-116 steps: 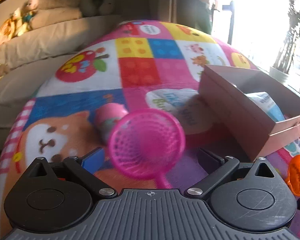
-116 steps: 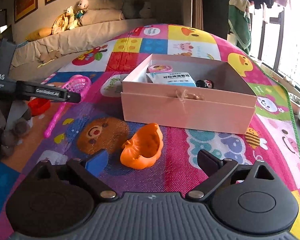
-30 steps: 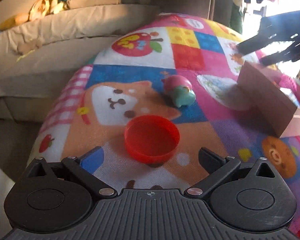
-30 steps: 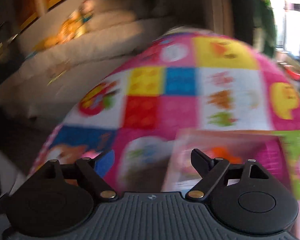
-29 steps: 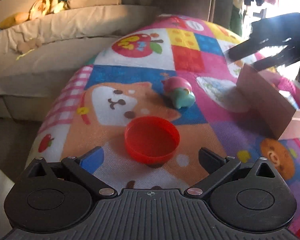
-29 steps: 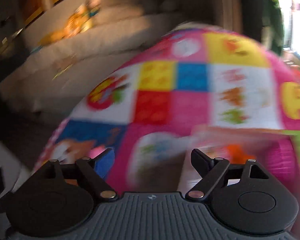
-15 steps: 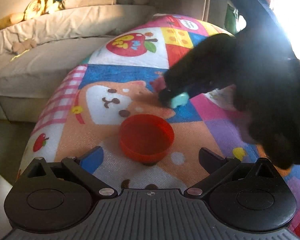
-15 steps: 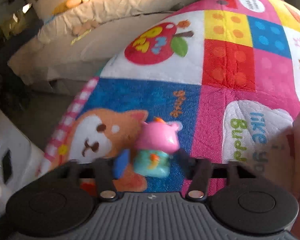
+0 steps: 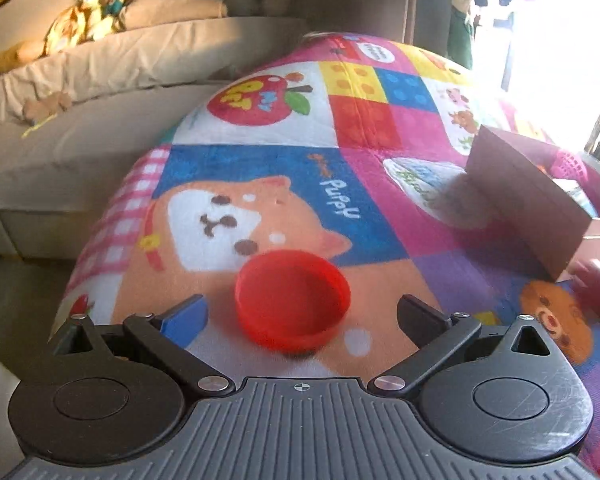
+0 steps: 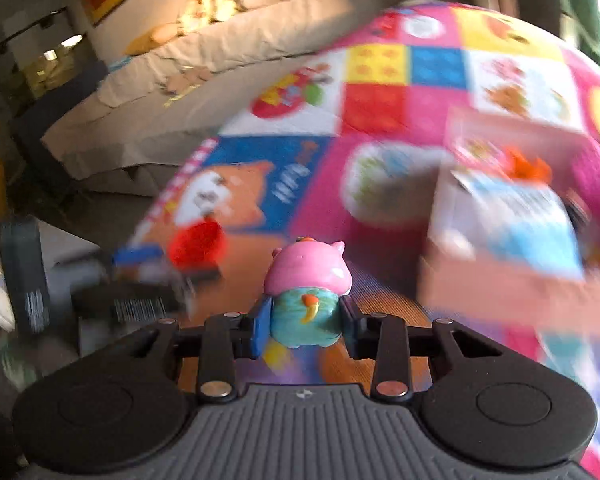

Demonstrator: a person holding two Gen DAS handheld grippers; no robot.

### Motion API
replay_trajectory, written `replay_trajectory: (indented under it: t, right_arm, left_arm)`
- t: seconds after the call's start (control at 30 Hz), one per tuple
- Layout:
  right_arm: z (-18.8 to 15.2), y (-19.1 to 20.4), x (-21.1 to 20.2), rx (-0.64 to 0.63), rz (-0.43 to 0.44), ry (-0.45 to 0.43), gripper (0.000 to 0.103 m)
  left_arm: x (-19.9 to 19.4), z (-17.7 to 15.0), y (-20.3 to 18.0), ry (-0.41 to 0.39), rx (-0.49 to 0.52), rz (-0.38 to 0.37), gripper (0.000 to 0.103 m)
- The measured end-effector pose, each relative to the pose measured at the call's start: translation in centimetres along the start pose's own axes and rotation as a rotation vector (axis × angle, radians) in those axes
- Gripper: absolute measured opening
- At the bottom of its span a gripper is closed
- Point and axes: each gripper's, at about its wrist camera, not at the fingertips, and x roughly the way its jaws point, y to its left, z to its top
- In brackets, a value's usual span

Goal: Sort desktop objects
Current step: 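Grasp the pink pig figure with right tool while left tool grasps the red cup, then carry the red cup into the pink box with left tool while right tool drops the pig figure in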

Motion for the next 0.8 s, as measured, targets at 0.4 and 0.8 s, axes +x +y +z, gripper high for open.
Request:
replay_trajectory:
  t: [0.4, 0.8]
  right_arm:
    - [-7.2, -3.3, -5.0, 0.051, -0.106, -0.006, 0.035]
    - [-7.7, -5.2, -11.1, -0.021, -0.172, -0.093, 0.036]
  left_arm:
    - [0.5, 0.7, -2.2, 0.043, 0.091, 0.041, 0.069]
    - [-10.0, 2.2, -13.7, -0.036, 0.282, -0.394, 0.069]
